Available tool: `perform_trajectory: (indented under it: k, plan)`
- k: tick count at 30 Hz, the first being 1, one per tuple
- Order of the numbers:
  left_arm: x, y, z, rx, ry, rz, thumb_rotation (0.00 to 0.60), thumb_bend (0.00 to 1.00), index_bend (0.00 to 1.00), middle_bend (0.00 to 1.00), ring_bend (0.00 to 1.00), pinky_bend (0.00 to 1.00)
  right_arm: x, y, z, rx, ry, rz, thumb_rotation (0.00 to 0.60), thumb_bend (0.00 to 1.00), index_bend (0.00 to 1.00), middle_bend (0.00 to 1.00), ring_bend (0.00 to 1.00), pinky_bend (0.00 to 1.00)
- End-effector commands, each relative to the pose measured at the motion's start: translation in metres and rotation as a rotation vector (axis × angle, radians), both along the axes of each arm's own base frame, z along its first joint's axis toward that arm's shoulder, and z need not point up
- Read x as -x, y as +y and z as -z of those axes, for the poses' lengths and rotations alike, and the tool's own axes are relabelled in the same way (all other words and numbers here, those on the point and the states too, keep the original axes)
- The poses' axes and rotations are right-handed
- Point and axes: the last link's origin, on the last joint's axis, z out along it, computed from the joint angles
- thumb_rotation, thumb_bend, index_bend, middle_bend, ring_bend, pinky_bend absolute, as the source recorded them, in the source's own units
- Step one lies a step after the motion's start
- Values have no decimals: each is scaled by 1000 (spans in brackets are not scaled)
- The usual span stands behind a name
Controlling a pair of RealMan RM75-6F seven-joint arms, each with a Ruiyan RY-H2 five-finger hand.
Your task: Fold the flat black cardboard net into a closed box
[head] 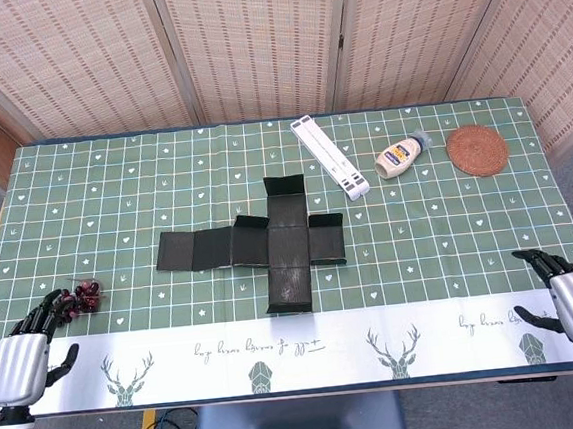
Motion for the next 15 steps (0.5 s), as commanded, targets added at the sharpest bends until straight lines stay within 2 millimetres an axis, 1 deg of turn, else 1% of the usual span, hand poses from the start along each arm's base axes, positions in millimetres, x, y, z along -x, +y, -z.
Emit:
perform_trajectory:
  k: [1,10,12,15]
  plan:
    - [0,0,0,2,4,-4,600,313,198,138,220,357,-1,-2,1,-3,1,-4,600,150,201,277,363,518]
    - [0,2,-3,0,-2,-2,600,313,199,138,220,357,-9,-9,5,-29,10,-33,600,150,201,277,365,519]
    - [-1,3,-3,1,-6,1,600,312,199,138,220,357,-13,-13,7,-43,18,-46,600,150,201,277,380,539]
    - [-2,4,-3,5,-12,7,600,312,200,138,220,357,-21,-22,10,-67,36,-73,600,151,201,277,448,631]
